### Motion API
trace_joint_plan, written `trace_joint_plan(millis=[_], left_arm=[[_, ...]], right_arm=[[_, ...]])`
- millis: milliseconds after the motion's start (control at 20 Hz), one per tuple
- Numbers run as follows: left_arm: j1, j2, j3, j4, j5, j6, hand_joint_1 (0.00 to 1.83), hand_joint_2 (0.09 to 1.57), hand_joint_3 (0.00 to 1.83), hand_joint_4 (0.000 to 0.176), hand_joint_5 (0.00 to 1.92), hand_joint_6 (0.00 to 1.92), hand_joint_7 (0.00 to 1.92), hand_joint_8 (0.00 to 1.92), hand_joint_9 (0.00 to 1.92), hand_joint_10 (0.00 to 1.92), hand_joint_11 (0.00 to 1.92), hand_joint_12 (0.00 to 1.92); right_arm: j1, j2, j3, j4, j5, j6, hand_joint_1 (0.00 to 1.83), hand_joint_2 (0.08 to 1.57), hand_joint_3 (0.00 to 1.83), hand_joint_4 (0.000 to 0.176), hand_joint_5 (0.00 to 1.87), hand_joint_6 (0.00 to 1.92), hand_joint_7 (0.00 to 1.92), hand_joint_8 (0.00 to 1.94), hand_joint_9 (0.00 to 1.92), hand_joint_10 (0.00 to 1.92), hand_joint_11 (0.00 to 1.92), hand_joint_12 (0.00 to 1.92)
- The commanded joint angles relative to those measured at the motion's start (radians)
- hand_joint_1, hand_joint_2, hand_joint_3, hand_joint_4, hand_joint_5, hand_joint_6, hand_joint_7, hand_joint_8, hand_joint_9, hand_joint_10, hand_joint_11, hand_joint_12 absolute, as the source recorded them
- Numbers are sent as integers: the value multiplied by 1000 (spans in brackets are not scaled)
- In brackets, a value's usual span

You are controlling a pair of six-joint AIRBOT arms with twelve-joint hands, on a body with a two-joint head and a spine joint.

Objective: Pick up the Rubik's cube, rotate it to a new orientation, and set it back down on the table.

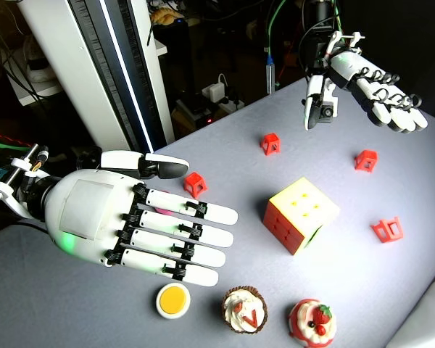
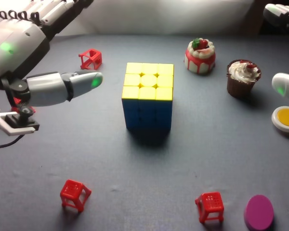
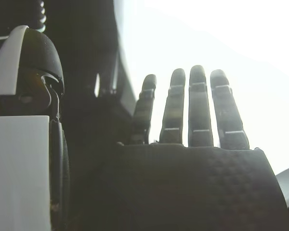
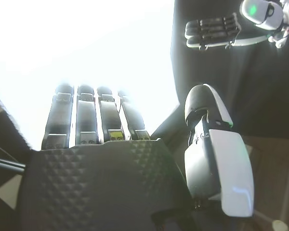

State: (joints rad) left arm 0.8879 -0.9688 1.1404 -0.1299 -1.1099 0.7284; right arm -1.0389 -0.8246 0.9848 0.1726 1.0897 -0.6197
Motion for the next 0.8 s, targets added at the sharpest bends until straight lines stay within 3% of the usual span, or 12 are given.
trace_joint_plan(millis=[0,50,150,200,250,300,550,600,700,750], left_arm=[[-15,-6,8,1,-98,-10,448,1051,15,105,0,0,0,0,0,0,0,0],[-20,-7,9,2,-86,-15,462,1029,3,121,0,0,0,0,0,0,0,0],[-36,-12,18,9,-41,-36,504,991,0,125,0,0,0,0,0,0,0,0],[-43,-15,20,14,-19,-38,520,982,0,108,0,0,0,0,0,0,0,0],[-50,-18,23,17,3,-38,508,978,0,104,0,0,0,0,0,0,0,0],[-60,-24,29,23,29,-43,521,975,0,114,0,0,0,0,0,0,0,0],[-122,-75,79,75,190,-97,594,939,0,125,0,0,0,0,0,0,0,0],[-140,-87,87,85,233,-96,583,924,0,118,0,0,0,0,0,0,0,0],[-163,-109,107,99,296,-95,616,865,0,59,0,0,0,0,0,0,0,0],[-173,-121,118,106,324,-97,615,847,0,42,0,0,0,0,0,0,0,0]], right_arm=[[13,4,0,16,123,7,459,1286,6,0,0,0,0,0,0,0,0,256],[12,4,-2,21,123,7,454,1292,2,0,0,0,0,0,0,0,0,160],[8,4,-2,30,121,7,473,1307,4,0,0,0,0,0,0,0,0,6],[5,4,-2,37,119,7,450,1302,2,0,0,0,0,0,0,0,15,8],[2,3,-3,46,119,7,453,1296,0,0,0,0,0,0,0,0,2,1],[0,3,-4,55,119,7,458,1295,0,0,0,0,0,0,0,0,0,0],[-14,1,-5,80,117,7,444,1300,1,0,0,0,0,0,0,0,9,4],[-16,1,-5,82,117,7,459,1301,1,0,0,0,0,0,0,0,1,0],[-17,0,-5,89,117,7,501,1317,6,0,0,0,0,0,0,0,0,0],[-18,0,-5,92,117,7,510,1318,6,0,0,0,0,0,0,0,0,0]])
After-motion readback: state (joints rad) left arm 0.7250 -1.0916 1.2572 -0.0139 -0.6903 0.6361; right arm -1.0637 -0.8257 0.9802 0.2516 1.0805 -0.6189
